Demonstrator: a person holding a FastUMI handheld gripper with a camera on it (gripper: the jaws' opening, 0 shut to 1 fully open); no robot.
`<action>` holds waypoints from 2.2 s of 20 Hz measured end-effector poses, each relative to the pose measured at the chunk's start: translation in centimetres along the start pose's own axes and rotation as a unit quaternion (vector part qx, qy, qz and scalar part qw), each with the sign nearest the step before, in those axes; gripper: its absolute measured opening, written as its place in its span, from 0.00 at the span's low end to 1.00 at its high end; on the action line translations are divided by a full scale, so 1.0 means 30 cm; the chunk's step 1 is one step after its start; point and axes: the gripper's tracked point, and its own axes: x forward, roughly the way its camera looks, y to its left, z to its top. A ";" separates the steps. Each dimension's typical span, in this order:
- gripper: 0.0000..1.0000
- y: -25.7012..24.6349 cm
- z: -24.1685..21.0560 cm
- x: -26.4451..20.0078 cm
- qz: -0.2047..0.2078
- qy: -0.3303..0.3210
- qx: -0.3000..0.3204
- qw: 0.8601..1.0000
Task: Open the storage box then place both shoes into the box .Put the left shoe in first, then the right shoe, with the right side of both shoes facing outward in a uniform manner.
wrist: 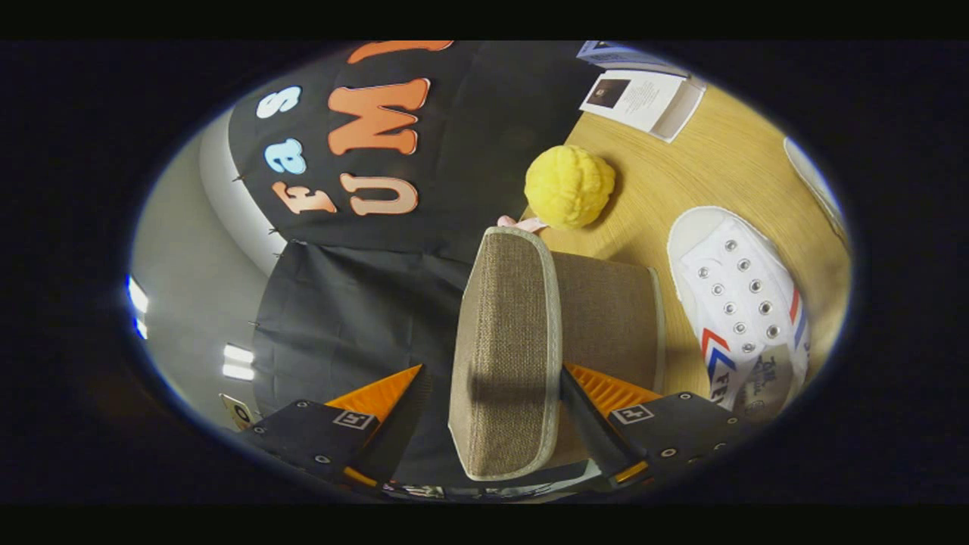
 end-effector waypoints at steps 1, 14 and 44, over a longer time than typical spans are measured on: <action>0.97 0.008 0.005 -0.014 -0.001 -0.007 0.002 1.000; 0.08 0.190 0.046 -0.097 -0.004 -0.092 -0.057 0.994; 0.47 0.852 -0.313 0.497 0.000 -0.040 -0.289 0.956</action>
